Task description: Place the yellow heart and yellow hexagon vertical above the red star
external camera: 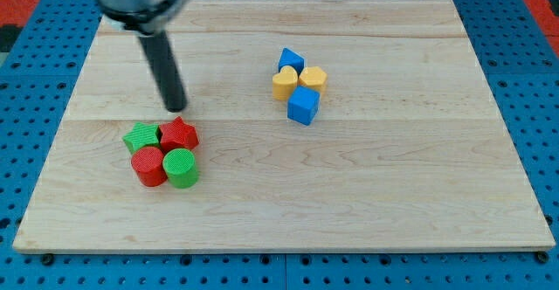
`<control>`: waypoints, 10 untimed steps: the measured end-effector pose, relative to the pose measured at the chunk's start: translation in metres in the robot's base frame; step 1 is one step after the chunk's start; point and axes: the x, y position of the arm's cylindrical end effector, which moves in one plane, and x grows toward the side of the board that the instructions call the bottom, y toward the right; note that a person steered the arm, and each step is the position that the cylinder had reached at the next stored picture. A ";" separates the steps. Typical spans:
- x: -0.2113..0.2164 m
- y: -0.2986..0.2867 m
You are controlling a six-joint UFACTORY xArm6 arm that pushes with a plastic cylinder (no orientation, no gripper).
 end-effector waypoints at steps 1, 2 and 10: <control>0.005 0.046; 0.005 0.074; -0.060 0.059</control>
